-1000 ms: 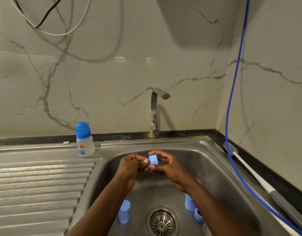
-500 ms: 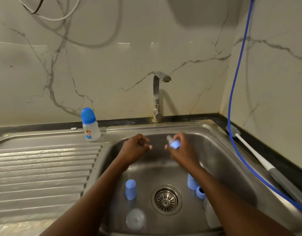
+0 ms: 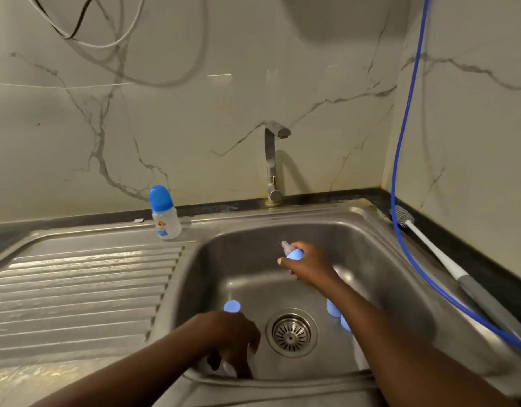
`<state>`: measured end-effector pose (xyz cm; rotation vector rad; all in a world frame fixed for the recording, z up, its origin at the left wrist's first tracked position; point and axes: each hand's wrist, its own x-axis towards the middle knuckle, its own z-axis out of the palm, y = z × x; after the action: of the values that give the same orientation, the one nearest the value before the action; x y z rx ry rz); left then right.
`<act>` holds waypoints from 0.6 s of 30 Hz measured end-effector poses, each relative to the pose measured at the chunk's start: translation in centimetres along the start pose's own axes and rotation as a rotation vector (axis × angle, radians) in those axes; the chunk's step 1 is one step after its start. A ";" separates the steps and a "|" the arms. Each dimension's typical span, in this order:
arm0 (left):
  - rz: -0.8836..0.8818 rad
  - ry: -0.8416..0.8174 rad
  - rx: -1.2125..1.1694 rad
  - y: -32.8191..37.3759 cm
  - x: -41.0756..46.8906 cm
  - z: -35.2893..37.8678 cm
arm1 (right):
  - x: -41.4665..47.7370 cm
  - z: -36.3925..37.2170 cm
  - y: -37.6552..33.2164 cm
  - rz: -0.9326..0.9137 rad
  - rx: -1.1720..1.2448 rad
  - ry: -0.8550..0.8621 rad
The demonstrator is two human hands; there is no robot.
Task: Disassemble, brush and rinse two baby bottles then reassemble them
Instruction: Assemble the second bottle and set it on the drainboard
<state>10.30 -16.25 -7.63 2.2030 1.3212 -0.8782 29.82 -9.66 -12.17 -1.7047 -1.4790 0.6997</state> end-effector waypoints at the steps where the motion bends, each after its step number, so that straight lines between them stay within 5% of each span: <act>1: 0.015 0.002 0.003 0.1 0.0 -0.1 | -0.2 -0.3 -0.5 -0.021 0.018 0.038; 4: 0.086 0.189 0.072 0.3 -0.8 -2.8 | -0.2 -1.7 -1.4 -0.106 0.050 0.311; 9: 0.208 1.027 -0.334 -0.2 -3.5 -10.6 | 0.6 -3.6 -0.9 -0.207 0.111 0.696; 11: 0.133 1.003 -0.346 0.6 -1.8 -10.0 | 0.6 -3.8 -0.6 -0.172 0.134 0.710; 14: 0.038 0.689 -0.182 1.7 2.3 -6.2 | 0.9 -3.7 0.1 -0.189 0.108 0.722; 18: 0.189 1.137 -0.426 1.1 3.0 -7.0 | 1.3 -4.1 -0.3 -0.188 0.157 0.731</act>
<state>14.43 -10.41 -4.73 2.4058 1.4566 0.8208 33.18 -9.16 -9.49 -1.4489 -1.0091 0.0581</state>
